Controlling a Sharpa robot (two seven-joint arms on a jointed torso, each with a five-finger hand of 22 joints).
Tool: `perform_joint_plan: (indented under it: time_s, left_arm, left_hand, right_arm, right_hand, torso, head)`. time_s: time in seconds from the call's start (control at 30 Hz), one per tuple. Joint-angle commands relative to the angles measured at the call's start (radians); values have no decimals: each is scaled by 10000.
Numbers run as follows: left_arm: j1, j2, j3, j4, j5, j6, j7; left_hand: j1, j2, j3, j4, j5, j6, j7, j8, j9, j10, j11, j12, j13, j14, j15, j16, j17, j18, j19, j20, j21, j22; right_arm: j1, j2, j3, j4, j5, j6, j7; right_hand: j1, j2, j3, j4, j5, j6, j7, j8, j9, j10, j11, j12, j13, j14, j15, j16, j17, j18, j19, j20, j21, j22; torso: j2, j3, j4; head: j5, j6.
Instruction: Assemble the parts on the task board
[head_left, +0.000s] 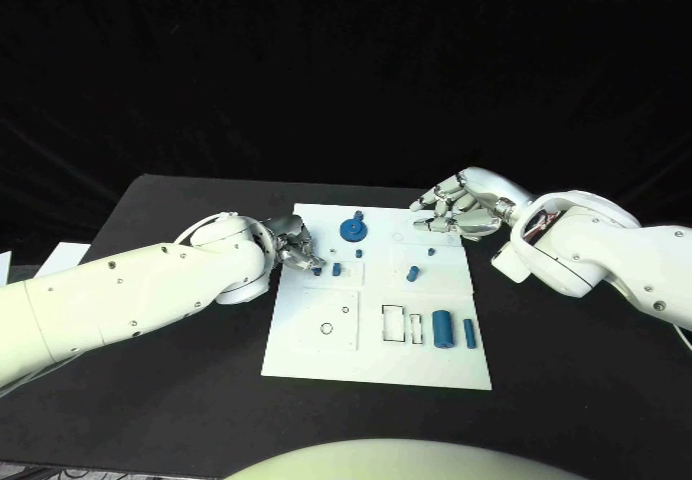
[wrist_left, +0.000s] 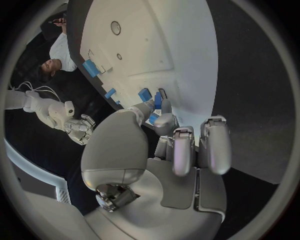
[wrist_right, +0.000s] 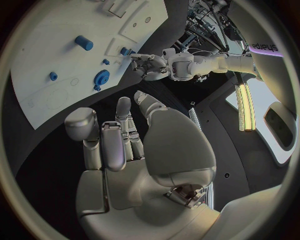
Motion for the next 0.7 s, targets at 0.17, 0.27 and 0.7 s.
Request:
perform_joint_plan:
  time_s: [0.17, 0.27, 0.7]
  left_arm:
    - [-156, 70, 4, 7, -1055, -468, 150]
    - [-199, 94, 5, 2, -1306, -528, 161]
    - [-241, 92, 6, 54, -1633, -3, 117]
  left_hand:
    - [179, 87, 753, -766, 25, 192, -169, 33, 8, 79, -30, -5, 13, 1051, -58, 24, 2629, -181, 476, -57, 92, 1302]
    - [182, 84, 754, -771, 24, 194, -170, 34, 8, 85, -30, 1, 22, 1051, -58, 24, 2629, -182, 477, -57, 94, 1305]
    - [193, 50, 760, -798, 21, 211, -172, 37, 7, 106, -32, 8, 31, 1051, -59, 24, 2629, -183, 481, -59, 97, 1309]
  right_arm:
    - [-7, -1, 0, 13, -11, 64, 114]
    - [-7, 2, 0, 10, -11, 68, 119]
    - [-11, 1, 0, 2, -10, 85, 130]
  right_hand:
    - [-58, 82, -6, 84, 43, -12, 24, 72, -15, -49, 5, -14, -5, 359, -39, -61, -19, 126, -24, -3, -83, -34]
    - [-58, 82, -6, 84, 43, -12, 24, 72, -15, -49, 5, -14, -5, 359, -39, -61, -19, 126, -24, -3, -83, -34]
    - [-58, 82, -6, 84, 43, -12, 24, 72, -15, -49, 5, -14, -5, 359, -39, -61, -19, 126, -24, -3, -83, -34]
  torso:
    - [15, -9, -11]
    - [11, -9, -19]
    - [3, -6, -6]
  head:
    - [-3, -22]
    - [9, -36]
    - [-20, -67]
